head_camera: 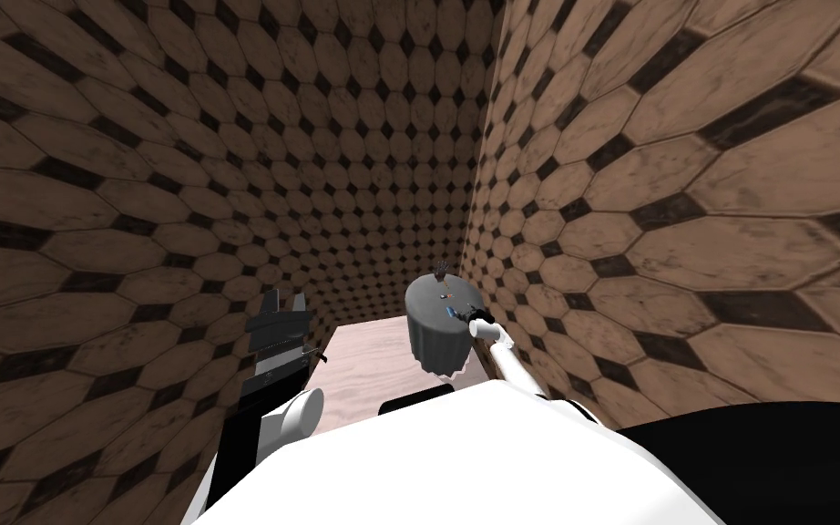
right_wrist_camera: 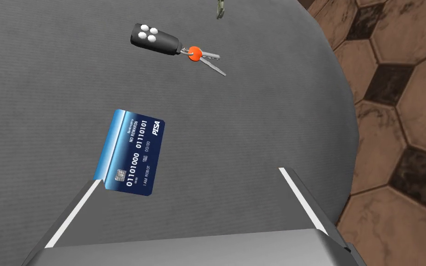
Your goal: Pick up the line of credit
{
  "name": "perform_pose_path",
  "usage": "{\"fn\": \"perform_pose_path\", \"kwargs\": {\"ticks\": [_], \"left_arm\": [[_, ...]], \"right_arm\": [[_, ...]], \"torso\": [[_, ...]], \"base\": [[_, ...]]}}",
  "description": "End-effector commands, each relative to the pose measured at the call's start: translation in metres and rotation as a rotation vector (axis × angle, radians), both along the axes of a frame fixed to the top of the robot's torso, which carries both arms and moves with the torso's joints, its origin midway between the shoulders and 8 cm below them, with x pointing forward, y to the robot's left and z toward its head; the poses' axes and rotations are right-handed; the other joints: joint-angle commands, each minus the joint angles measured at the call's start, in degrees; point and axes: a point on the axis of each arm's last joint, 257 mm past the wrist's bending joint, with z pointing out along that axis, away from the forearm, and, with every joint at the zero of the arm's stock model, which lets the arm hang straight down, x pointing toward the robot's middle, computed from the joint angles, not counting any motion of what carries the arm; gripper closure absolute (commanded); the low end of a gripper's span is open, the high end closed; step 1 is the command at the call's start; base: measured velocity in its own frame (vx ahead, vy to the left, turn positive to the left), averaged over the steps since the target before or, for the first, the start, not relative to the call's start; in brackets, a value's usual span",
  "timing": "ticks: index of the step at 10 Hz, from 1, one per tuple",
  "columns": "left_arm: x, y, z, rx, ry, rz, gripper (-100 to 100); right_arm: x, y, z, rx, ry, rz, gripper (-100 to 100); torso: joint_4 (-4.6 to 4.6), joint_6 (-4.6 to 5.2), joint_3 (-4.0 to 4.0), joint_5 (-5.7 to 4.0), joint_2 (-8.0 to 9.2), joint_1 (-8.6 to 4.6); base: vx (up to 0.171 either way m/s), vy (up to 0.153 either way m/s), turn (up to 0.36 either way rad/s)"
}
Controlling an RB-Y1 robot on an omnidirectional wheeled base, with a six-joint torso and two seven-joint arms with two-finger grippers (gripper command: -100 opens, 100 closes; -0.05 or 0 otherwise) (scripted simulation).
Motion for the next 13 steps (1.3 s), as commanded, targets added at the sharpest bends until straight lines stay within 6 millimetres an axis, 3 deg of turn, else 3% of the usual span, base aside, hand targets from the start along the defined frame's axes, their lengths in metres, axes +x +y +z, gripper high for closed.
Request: {"fn": "perform_pose_path", "kwargs": {"ticks": [1, 7, 13], "left_arm": [[0.000, 0.000, 0.000, 0.000, 0.000, 0.000, 0], [0.000, 0.000, 0.000, 0.000, 0.000, 0.000, 0], [0.000, 0.000, 0.000, 0.000, 0.000, 0.000, 0]], "right_arm": [[0.001, -0.001, -0.011, 0.067, 0.047, -0.032, -100], [-0.019, -0.002, -0.057, 0.227, 0.226, -0.116, -100], [-0.033, -0.010, -0.076, 0.358, 0.352, -0.209, -100]], "torso": [[0.00, 0.00, 0.00, 0.00, 0.00, 0.00], [0.01, 0.01, 0.02, 0.00, 0.04, -0.03], [0.01, 0.01, 0.03, 0.00, 0.06, -0.02]], "base": [[0.037, 0.036, 0.027], [0.027, 0.026, 0.016], [0.026, 0.023, 0.017]]}}
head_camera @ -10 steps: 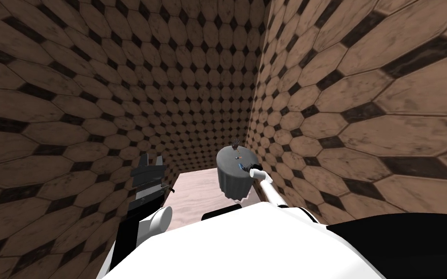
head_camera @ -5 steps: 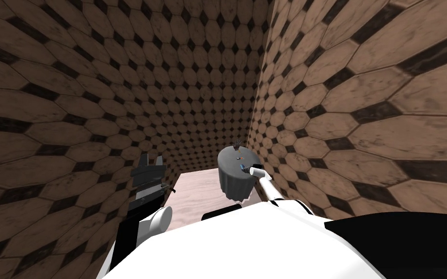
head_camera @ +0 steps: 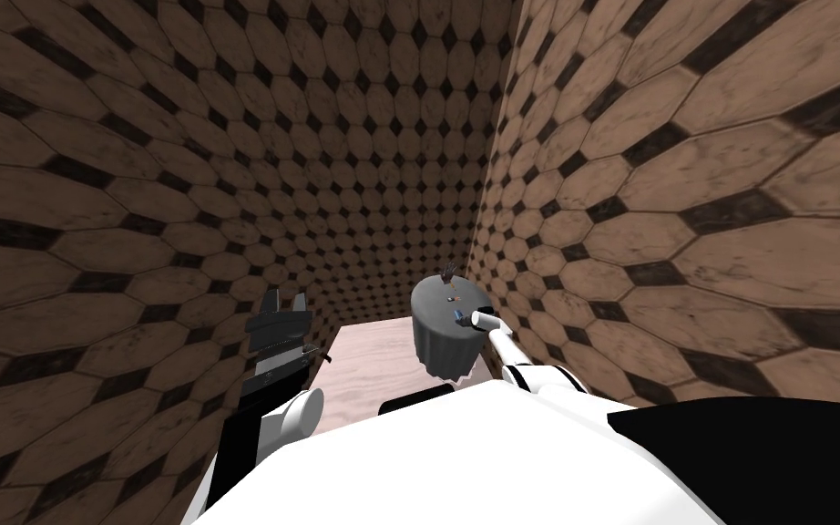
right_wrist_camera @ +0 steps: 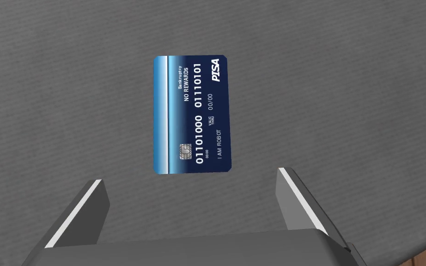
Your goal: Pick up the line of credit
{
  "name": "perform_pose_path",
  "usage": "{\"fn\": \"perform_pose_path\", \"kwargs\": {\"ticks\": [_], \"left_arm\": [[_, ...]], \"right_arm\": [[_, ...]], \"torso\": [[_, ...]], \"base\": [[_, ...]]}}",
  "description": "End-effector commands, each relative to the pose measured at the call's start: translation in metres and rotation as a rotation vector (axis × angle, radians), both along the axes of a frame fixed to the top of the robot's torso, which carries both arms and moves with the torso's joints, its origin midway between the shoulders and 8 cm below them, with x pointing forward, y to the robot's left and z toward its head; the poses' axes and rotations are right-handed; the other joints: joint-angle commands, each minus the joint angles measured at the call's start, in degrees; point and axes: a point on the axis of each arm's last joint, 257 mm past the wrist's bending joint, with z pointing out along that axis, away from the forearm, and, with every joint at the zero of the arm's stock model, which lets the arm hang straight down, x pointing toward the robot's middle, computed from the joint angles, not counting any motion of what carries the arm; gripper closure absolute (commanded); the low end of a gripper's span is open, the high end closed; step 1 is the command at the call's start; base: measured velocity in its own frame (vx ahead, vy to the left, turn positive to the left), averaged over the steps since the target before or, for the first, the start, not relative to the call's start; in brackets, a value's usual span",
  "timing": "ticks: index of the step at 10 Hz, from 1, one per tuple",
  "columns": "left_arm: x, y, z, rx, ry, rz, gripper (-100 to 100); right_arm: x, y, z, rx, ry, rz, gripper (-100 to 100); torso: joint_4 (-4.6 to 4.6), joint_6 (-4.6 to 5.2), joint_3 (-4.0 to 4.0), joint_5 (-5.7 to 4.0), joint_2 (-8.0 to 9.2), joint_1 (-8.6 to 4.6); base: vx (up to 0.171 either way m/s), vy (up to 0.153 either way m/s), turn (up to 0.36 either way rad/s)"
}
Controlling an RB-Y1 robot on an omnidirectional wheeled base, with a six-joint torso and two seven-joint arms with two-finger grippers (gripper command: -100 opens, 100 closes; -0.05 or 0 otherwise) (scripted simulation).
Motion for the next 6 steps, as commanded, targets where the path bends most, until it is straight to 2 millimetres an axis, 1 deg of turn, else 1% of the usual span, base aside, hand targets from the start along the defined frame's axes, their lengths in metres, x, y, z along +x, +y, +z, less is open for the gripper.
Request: {"fn": "perform_pose_path", "kwargs": {"ticks": [1, 2, 3, 5, 6], "left_arm": [[0.000, 0.000, 0.000, 0.000, 0.000, 0.000, 0], [0.000, 0.000, 0.000, 0.000, 0.000, 0.000, 0], [0.000, 0.000, 0.000, 0.000, 0.000, 0.000, 0], [0.000, 0.000, 0.000, 0.000, 0.000, 0.000, 0], [0.000, 0.000, 0.000, 0.000, 0.000, 0.000, 0]], "right_arm": [[0.000, 0.000, 0.000, 0.000, 0.000, 0.000, -100], [-0.001, 0.000, 0.000, 0.003, 0.004, -0.002, 0], [-0.007, 0.006, -0.011, 0.003, 0.003, 0.001, -100], [-0.013, 0.013, -0.021, 0.003, 0.004, 0.003, -100], [-0.013, 0.012, -0.018, 0.005, 0.006, 0.002, -100]], "torso": [[0.00, 0.00, 0.00, 0.00, 0.00, 0.00], [0.00, 0.01, 0.02, -0.01, 0.04, -0.03], [0.01, 0.01, 0.04, -0.01, 0.07, -0.05], [-0.04, 0.01, -0.11, -0.04, -0.19, -0.17], [-0.06, 0.01, -0.16, -0.05, -0.27, -0.21]], "base": [[0.009, 0.007, 0.003], [0.000, 0.000, 0.000], [0.055, -0.015, -0.017], [0.096, -0.037, -0.013], [0.047, -0.018, 0.003]]}}
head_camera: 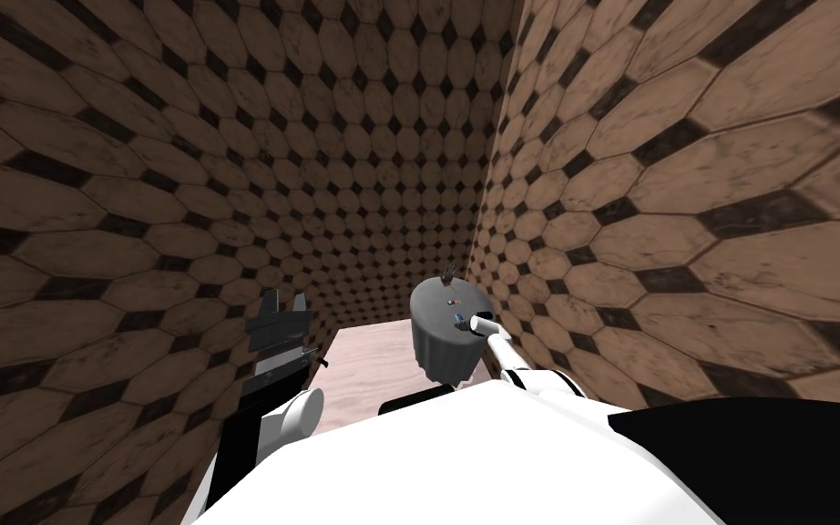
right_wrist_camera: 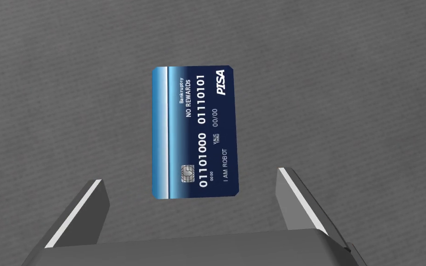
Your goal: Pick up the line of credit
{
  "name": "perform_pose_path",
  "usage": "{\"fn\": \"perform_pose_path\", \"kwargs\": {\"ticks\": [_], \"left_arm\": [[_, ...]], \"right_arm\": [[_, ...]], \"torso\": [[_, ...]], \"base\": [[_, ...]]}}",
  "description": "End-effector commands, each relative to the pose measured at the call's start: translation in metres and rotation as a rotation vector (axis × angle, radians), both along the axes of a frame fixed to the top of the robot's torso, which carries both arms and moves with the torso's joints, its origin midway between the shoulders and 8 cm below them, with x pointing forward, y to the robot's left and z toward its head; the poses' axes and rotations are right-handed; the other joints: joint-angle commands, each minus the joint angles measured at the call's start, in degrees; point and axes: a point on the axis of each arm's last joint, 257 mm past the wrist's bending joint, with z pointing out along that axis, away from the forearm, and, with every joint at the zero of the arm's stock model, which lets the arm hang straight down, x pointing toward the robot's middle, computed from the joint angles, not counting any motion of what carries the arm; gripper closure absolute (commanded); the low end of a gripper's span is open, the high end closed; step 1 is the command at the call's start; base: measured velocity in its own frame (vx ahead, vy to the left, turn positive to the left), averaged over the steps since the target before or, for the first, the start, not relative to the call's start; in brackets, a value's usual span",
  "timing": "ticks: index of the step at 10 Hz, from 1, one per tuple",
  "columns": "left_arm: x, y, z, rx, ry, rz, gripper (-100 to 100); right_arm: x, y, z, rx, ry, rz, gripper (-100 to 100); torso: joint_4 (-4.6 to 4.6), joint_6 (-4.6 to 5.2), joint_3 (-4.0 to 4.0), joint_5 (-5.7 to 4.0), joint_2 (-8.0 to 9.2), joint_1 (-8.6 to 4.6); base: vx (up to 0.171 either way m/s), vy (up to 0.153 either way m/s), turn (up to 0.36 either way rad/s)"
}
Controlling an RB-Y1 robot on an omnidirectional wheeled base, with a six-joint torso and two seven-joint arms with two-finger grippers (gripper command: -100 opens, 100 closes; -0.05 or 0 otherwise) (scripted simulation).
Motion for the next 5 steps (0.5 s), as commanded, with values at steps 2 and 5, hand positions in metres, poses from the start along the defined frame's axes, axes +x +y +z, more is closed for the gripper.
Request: {"fn": "perform_pose_path", "kwargs": {"ticks": [2, 5], "left_arm": [[0.0000, 0.0000, 0.0000, 0.000, 0.000, 0.000, 0], [0.0000, 0.0000, 0.0000, 0.000, 0.000, 0.000, 0]], "right_arm": [[0.0001, 0.0000, 0.0001, 0.000, 0.000, 0.000, 100], [0.0003, -0.0005, 0.0004, 0.000, -0.001, 0.000, 100]], "torso": [[0.03, 0.00, 0.08, 0.01, 0.13, 0.05], [0.03, -0.03, 0.10, -0.01, 0.17, 0.06]], "base": [[0.004, -0.002, 0.000], [0.000, 0.000, 0.000]]}}
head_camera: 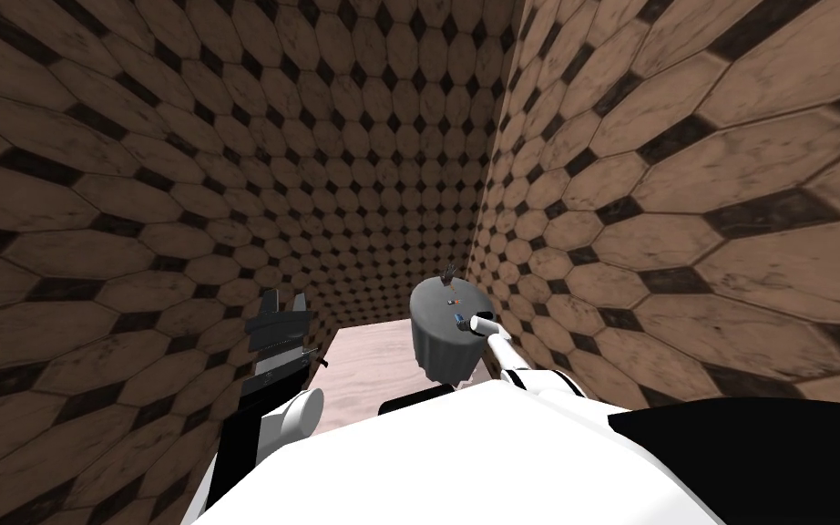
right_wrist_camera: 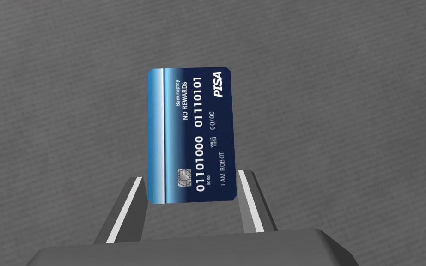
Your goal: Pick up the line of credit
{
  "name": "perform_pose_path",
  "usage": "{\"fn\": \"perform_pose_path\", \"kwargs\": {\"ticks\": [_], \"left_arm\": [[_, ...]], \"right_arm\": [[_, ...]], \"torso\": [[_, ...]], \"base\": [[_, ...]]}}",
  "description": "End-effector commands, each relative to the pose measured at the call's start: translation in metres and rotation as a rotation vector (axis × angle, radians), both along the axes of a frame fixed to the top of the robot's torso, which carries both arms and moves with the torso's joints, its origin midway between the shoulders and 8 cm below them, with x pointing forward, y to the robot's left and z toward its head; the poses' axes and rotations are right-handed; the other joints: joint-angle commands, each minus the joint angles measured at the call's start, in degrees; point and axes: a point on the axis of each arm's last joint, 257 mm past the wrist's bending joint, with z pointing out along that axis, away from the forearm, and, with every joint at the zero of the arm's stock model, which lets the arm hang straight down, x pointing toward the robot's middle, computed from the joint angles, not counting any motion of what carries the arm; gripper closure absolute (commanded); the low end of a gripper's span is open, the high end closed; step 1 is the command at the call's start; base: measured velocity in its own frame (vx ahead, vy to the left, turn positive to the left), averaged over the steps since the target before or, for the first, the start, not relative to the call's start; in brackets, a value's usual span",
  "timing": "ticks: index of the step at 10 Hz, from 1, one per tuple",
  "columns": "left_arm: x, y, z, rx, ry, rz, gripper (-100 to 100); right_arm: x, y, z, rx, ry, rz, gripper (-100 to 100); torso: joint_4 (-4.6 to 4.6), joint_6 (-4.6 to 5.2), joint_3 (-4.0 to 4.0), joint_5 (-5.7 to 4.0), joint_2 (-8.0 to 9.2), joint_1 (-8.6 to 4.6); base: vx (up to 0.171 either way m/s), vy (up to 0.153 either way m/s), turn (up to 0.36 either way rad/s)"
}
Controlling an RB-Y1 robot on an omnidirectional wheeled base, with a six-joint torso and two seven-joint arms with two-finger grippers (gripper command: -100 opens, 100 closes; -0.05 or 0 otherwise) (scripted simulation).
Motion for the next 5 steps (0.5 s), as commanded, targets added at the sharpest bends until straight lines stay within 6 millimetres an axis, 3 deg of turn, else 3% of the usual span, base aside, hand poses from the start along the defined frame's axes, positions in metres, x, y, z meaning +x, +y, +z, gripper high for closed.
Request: {"fn": "perform_pose_path", "kwargs": {"ticks": [1, 2, 4, 5], "left_arm": [[0.000, 0.000, 0.000, 0.000, 0.000, 0.000, 0], [0.000, 0.000, 0.000, 0.000, 0.000, 0.000, 0], [0.000, 0.000, 0.000, 0.000, 0.000, 0.000, 0], [0.000, 0.000, 0.000, 0.000, 0.000, 0.000, 0]], "right_arm": [[0.000, 0.000, 0.000, 0.000, 0.000, 0.000, 0], [0.007, -0.007, 0.010, 0.000, 0.000, -0.002, 100], [0.009, -0.009, 0.011, -0.002, -0.003, -0.002, 100], [0.009, -0.009, 0.011, 0.000, -0.001, -0.003, 0]], "torso": [[0.00, 0.00, 0.00, 0.00, 0.00, 0.00], [0.00, 0.00, 0.00, 0.00, 0.00, 0.00], [0.06, 0.00, 0.18, 0.02, 0.32, 0.14], [0.04, 0.01, 0.13, 0.02, 0.22, 0.09]], "base": [[0.000, 0.000, 0.000], [-0.063, 0.021, 0.023], [-0.069, 0.032, 0.012], [-0.007, 0.004, -0.001]]}}
